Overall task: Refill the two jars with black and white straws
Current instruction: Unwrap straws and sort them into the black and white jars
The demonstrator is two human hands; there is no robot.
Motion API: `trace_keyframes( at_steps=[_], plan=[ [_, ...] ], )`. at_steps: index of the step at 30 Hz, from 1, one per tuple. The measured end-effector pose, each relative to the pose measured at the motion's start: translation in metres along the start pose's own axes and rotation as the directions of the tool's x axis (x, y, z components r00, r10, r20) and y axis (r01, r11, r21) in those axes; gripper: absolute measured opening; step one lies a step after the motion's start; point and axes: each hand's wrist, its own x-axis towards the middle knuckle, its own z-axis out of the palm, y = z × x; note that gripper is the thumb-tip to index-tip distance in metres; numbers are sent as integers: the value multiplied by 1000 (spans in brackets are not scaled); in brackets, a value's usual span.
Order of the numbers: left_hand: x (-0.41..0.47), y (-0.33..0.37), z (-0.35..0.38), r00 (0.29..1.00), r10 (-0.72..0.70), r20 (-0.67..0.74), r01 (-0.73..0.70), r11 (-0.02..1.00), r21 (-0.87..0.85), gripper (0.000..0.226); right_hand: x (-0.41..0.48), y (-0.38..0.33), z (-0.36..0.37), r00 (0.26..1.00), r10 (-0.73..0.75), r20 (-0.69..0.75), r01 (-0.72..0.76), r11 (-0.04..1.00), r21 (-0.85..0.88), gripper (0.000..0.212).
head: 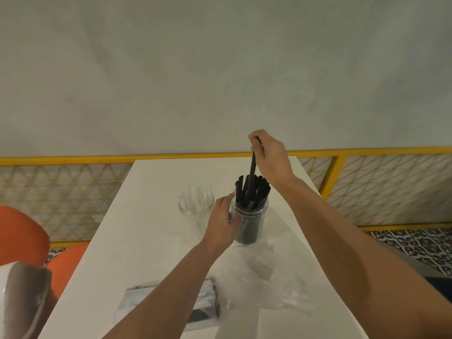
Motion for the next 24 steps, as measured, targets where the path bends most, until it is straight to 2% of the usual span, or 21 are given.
trace_keyframes(
  at_steps=[2,5,7,9,10,12,14,16,19,21,24],
  plan=[
    [0,0,2,1000,-1,3,1,1000,3,51,-8,15,7,993,73,98,-66,995,-68,28],
    [1,-3,5,1000,-29,6,29,999,20,50,-20,34,19,938,178,299,-137,979,-153,29],
    [0,-9,8,997,-70,14,70,997,24,49,-26,41,23,900,197,389,-87,955,-282,29],
    [-3,-16,12,994,-109,16,109,994,25,47,-32,43,22,919,136,370,16,925,-379,29],
    [-4,-20,13,992,-121,18,120,992,42,46,-36,43,20,944,63,322,59,933,-356,28],
    [-7,-26,16,992,-126,27,124,988,88,43,-47,37,16,969,-95,230,136,977,-166,25],
    [-9,-31,18,990,-136,38,132,988,85,42,-62,29,14,941,-142,307,141,990,24,21],
    [-11,-35,18,986,-162,38,160,985,64,44,-80,28,17,872,-124,473,106,992,66,19],
    [-15,-38,18,979,-201,37,198,978,58,47,-103,44,28,721,-52,691,104,994,-34,30],
    [-18,-38,17,972,-232,40,230,972,42,47,-121,59,36,605,103,789,94,975,-199,61],
    [-23,-39,15,967,-246,59,245,969,35,48,-147,75,44,460,345,818,122,888,-443,113]
  ],
)
